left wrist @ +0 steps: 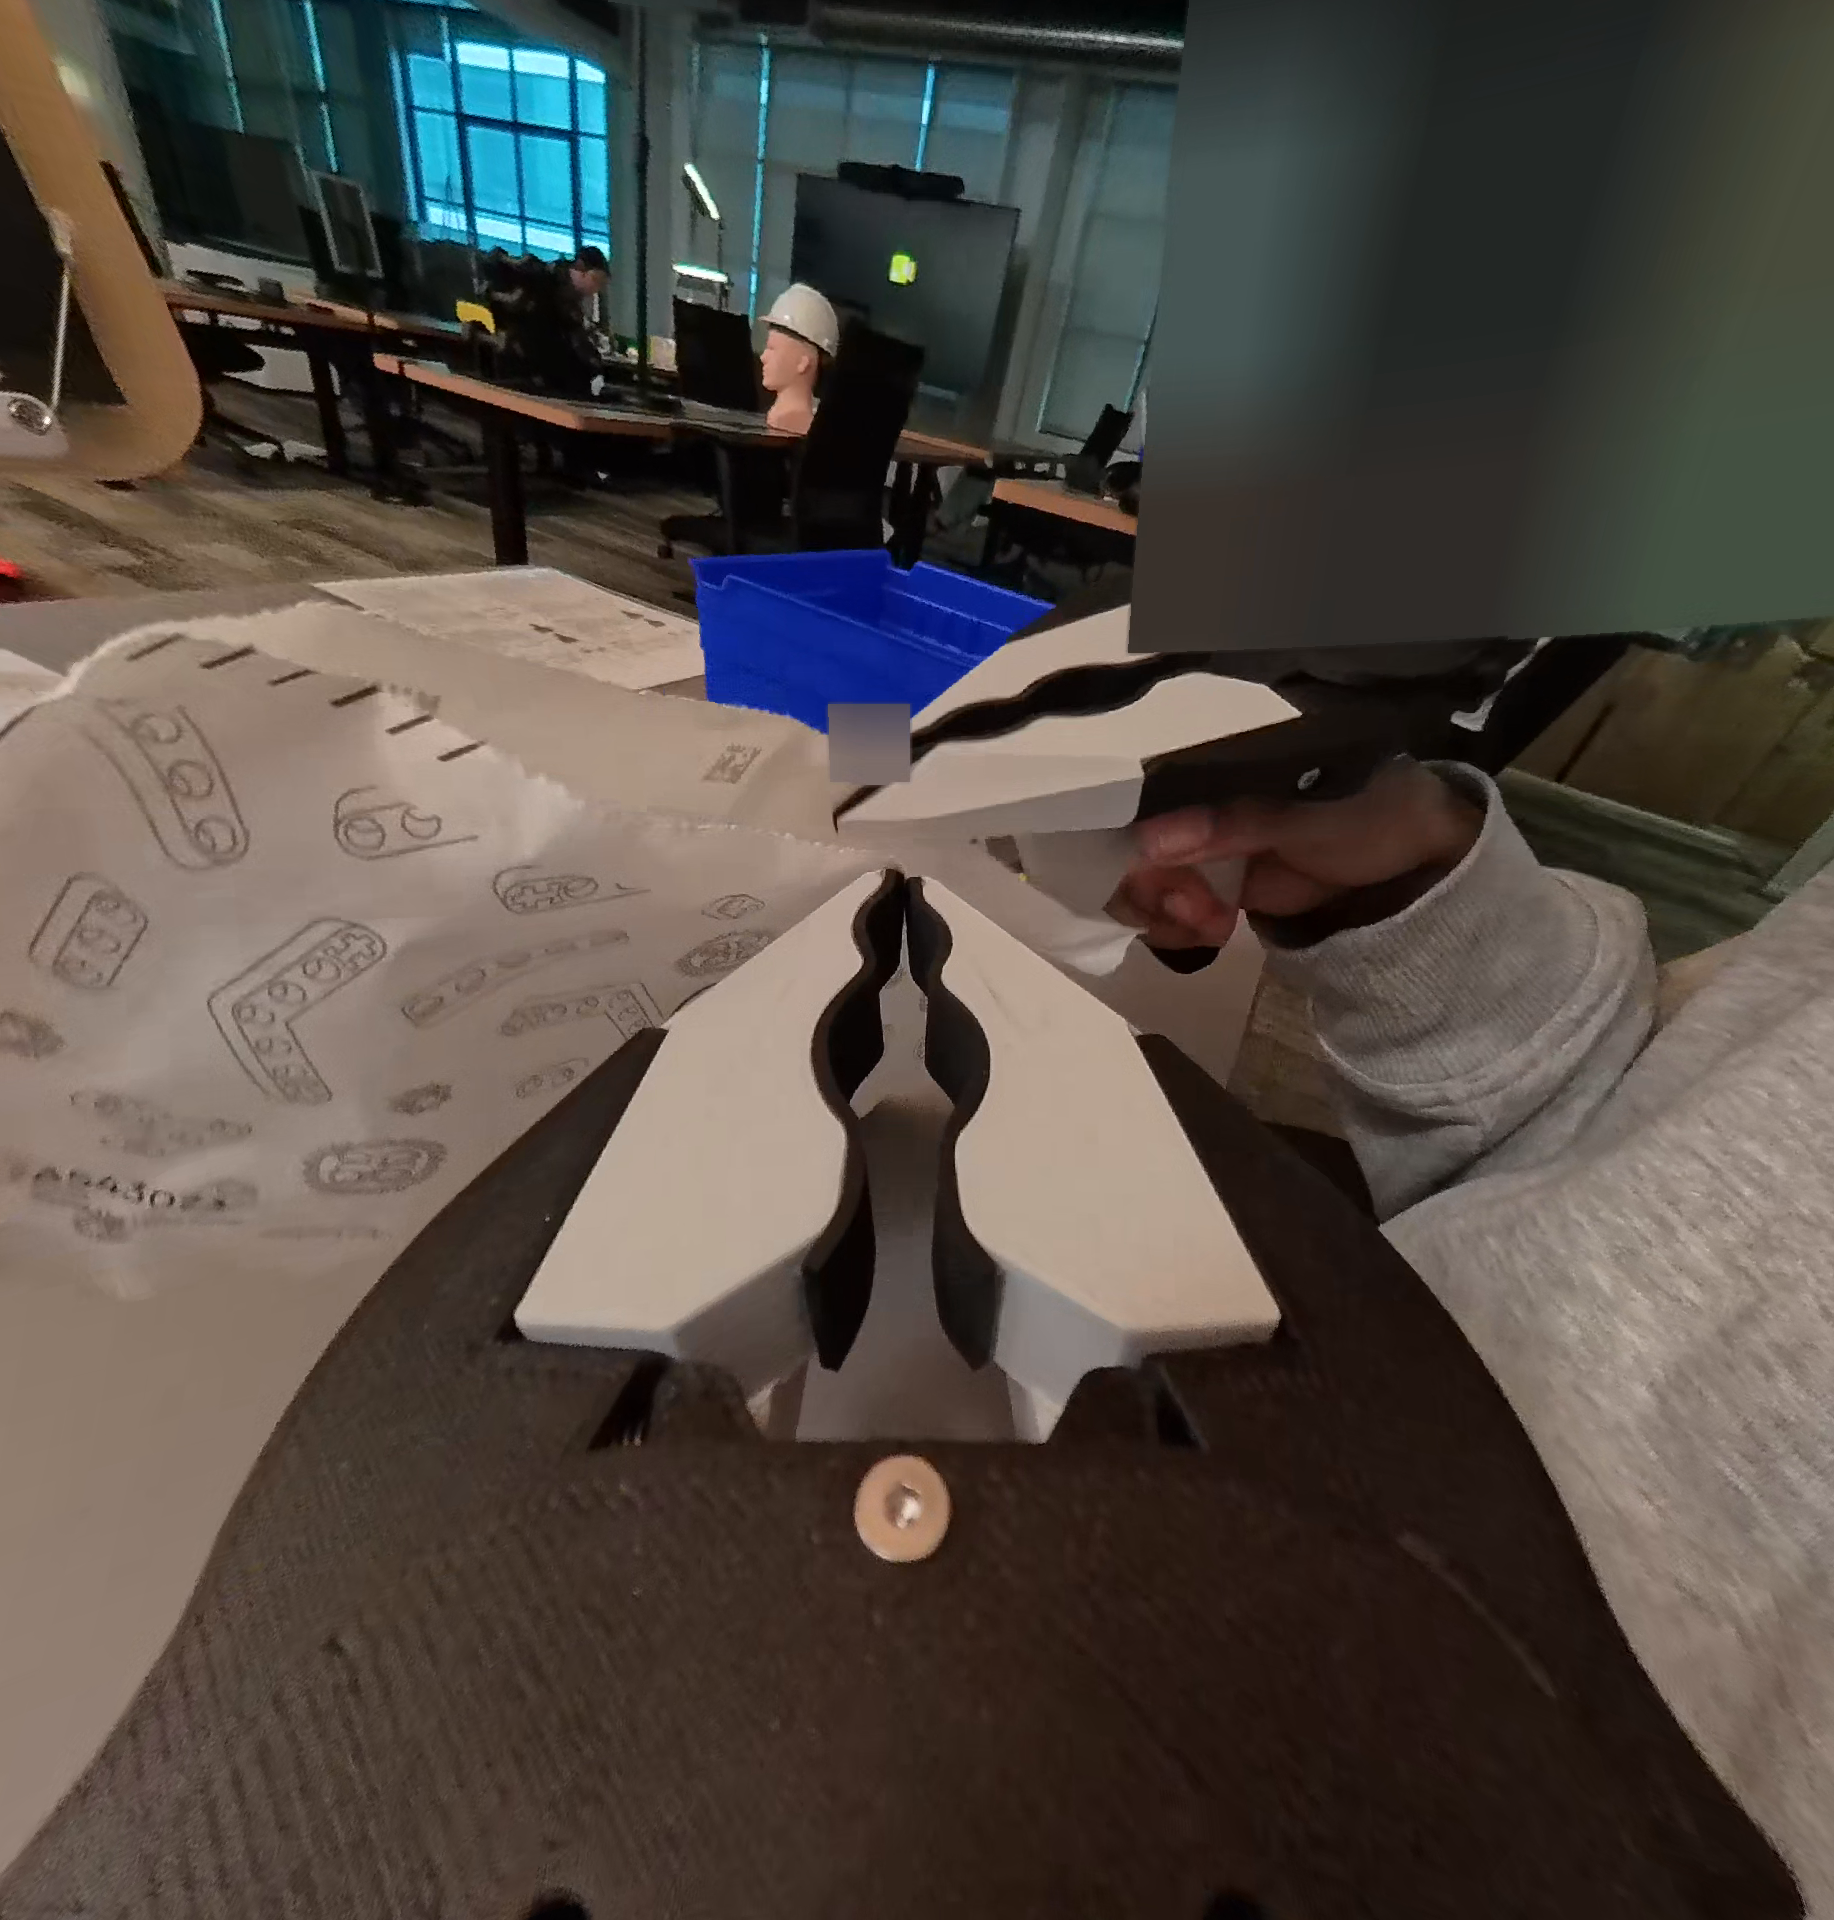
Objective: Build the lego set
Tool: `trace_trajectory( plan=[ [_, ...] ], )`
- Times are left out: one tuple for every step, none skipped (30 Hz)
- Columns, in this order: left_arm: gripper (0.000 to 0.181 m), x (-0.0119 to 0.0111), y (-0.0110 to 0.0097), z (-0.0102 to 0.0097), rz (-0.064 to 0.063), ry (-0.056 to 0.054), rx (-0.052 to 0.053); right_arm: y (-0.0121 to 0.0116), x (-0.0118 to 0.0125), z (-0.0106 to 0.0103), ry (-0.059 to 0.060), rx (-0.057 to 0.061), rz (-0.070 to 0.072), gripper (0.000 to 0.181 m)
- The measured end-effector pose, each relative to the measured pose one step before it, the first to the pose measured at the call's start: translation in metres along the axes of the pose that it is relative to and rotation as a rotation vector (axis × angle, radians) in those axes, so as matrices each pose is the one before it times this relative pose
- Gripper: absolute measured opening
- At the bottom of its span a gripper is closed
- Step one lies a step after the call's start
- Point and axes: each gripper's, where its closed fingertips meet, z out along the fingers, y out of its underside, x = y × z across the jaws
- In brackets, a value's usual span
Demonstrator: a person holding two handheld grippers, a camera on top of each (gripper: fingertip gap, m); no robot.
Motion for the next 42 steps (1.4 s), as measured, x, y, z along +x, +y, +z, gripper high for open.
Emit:
trace_trajectory(
  plan=[
    [0.0,0.00114,-0.00011,0.00013,0.0003,0.0012,0.0022,0.00253,-0.00293,0.00093,-0.0169,-0.0155,0.0125,0.002],
    [0.0,0.00144,0.00045,0.00044,0.0047,0.0022,-0.0021,0.00289,0.00035,0.00087,0.0045,-0.0178,0.0056,0.005],
    [0.0,0.00255,0.00109,0.00075,0.0077,0.0075,-0.0046,0.00246,0.00401,0.00016,0.0281,-0.0175,-0.0054,0.006],
    [0.0,0.00367,0.00091,0.00089,0.0068,0.0123,-0.003,0.00152,0.00742,-0.0008,0.0485,-0.0139,-0.0128,0.005],
    [0.0,0.00375,0.0015,0.00098,0.0029,0.0117,-0.0053,0.00158,0.00786,-0.00146,0.0483,-0.0145,-0.018,0.004],
    [0.0,0.00378,0.00184,0.00104,-0.0011,0.0135,-0.0049,0.00163,0.00607,-0.00164,0.0343,-0.0145,-0.0171,0.002],
    [0.0,0.00378,0.00167,0.00089,-0.0085,0.0178,-0.0029,0.00119,0.004,-0.00163,0.0177,-0.0098,-0.0105,0.0],
    [0.0,0.00311,0.00181,0.00062,-0.0172,0.02,-0.0045,0.00046,0.00213,-0.00159,0.0037,-0.004,-0.0046,0.0],
    [0.0,0.00211,0.00136,-0.0001,-0.0254,0.0194,-0.0071,-0.00001,0.00119,-0.00122,-0.0042,0.0001,0.0001,0.0],
    [0.0,0.00072,-0.00042,-0.00118,-0.0282,0.0109,-0.0037,-0.00026,0.00078,-0.00085,-0.0062,0.0001,0.0027,0.0],
    [0.0,-0.00053,-0.00195,-0.00226,-0.0206,-0.0021,-0.0025,-0.00036,0.00037,-0.00068,-0.0059,0.0014,0.0022,0.0],
    [0.0,-0.0012,-0.00284,-0.00302,-0.0047,-0.0142,-0.0037,-0.00053,-0.00031,-0.00028,-0.0063,0.0018,-0.0008,0.0],
    [0.0,-0.00107,-0.00469,-0.00394,0.0097,-0.0211,0.0025,-0.00019,-0.00074,0.00012,-0.0052,-0.0011,-0.0032,0.0],
    [0.0,-0.00054,-0.00604,-0.00463,0.0201,-0.023,0.0087,0.00054,-0.00113,0.00063,-0.0046,-0.0049,-0.0069,0.0],
    [0.0,0.00154,-0.0078,-0.0049,0.0252,-0.0125,0.0184,0.00116,-0.00065,0.00105,0.0006,-0.0084,-0.0114,0.0],
    [0.0,0.00231,-0.00825,-0.00469,0.0253,-0.0092,0.0179,0.00185,0.00091,0.00122,0.0106,-0.0107,-0.0137,0.0],
    [0.0,0.00209,-0.00754,-0.00387,0.0288,-0.009,0.0118,0.00183,0.00074,0.00112,0.0078,-0.0107,-0.0126,0.0],
    [0.005,0.00124,-0.00641,-0.00299,0.0368,-0.0135,0.0039,0.00081,-0.00098,0.00078,-0.0043,-0.0052,-0.0058,0.0],
    [0.011,-0.00054,-0.00502,-0.0021,0.0456,-0.0238,-0.0035,-0.00075,-0.0019,0.00029,-0.0107,0.0029,0.0018,0.0],
    [0.018,-0.001,-0.00342,-0.00106,0.0572,-0.0231,-0.0122,-0.00158,-0.00277,-0.00039,-0.0164,0.0061,0.0042,0.0],
    [0.029,-0.00178,-0.00139,0.00004,0.0681,-0.0236,-0.0217,-0.00192,-0.00344,-0.00061,-0.0196,0.0054,0.0033,0.0],
    [0.038,-0.00377,0.00133,0.00113,0.0732,-0.0322,-0.0332,-0.00204,-0.00355,-0.00068,-0.0174,0.0045,0.0012,0.0],
    [0.046,-0.00363,0.00446,0.00233,0.0796,-0.0254,-0.0493,-0.00178,-0.00351,-0.00061,-0.0147,0.0028,-0.002,0.0],
    [0.054,-0.00246,0.00629,0.00319,0.0798,-0.0178,-0.0596,-0.00115,-0.00351,-0.00039,-0.0131,-0.0016,-0.0054,0.0],
    [0.063,0.00009,0.00699,0.00323,0.0785,-0.0019,-0.0646,-0.00074,-0.00346,0.00008,-0.0105,-0.0041,-0.007,0.0],
    [0.067,0.00265,0.00612,0.00307,0.0702,0.0139,-0.0583,-0.00077,-0.00365,0.00026,-0.0093,-0.0025,-0.0086,0.0],
    [0.071,0.00285,0.00472,0.00285,0.0555,0.0184,-0.0462,-0.00104,-0.00476,0.00064,-0.0149,-0.0016,-0.0093,0.0],
    [0.071,0.00192,0.00388,0.00237,0.0412,0.018,-0.04,-0.00112,-0.00584,0.00062,-0.0217,-0.0001,-0.0082,0.0],
    [0.071,0.0003,0.00407,0.00193,0.0244,0.0148,-0.042,-0.00119,-0.0064,0.00072,-0.0281,0.0014,-0.0047,0.0],
    [0.07,0.00024,0.0044,0.00114,0.0089,0.0208,-0.0444,-0.00131,-0.00579,0.00058,-0.0301,0.006,0.0007,0.0],
    [0.068,0.00221,0.0044,0.0001,0.0087,0.0345,-0.0428,-0.00114,-0.00435,0.00055,-0.0285,0.0102,0.0074,0.0],
    [0.067,0.00654,0.00548,-0.00083,0.0228,0.0531,-0.0471,-0.00034,-0.00287,0.00064,-0.0253,0.0104,0.0161,0.0],
    [0.065,0.00651,0.00701,-0.00095,0.0318,0.0407,-0.0583,-0.00004,-0.00132,0.00068,-0.02,0.01,0.0237,0.0],
    [0.065,0.00619,0.00816,-0.0003,0.0428,0.0241,-0.0652,0.00015,-0.00067,0.0005,-0.0164,0.0084,0.0262,0.0],
    [0.066,0.00548,0.00782,0.00065,0.0478,0.0091,-0.0617,0.00079,-0.00139,0.00072,-0.0164,0.0027,0.0208,0.0],
    [0.064,0.00404,0.00684,0.00163,0.0423,-0.0045,-0.0553,0.00199,-0.00123,0.00127,-0.0083,-0.0069,0.0087,0.0],
    [0.059,0.00317,0.00454,0.00248,0.0373,-0.0133,-0.0411,0.00214,0.0001,0.0015,0.0071,-0.0095,-0.007,0.0],
    [0.054,0.0014,0.00274,0.00281,0.03,-0.0254,-0.0277,0.00169,0.00036,0.00131,0.0123,-0.0077,-0.0127,0.0],
    [0.054,0.00256,0.00259,0.00245,0.0224,-0.0144,-0.0235,0.00127,-0.00015,0.00103,0.0075,-0.0074,-0.0059,0.0],
    [0.053,0.00186,0.00134,0.00072,0.0167,-0.0126,-0.011,0.00068,0.00053,0.00067,0.0078,-0.0033,0.0038,0.0],
    [0.053,-0.00025,-0.00115,-0.00152,0.002,-0.0166,0.0067,0.00015,0.00226,0.00025,0.0134,-0.0003,0.0125,0.0],
    [0.052,-0.00131,-0.00384,-0.0032,-0.0161,-0.0124,0.0253,-0.00038,0.00363,-0.00015,0.0187,0.0039,0.0148,0.0]
  ],
)
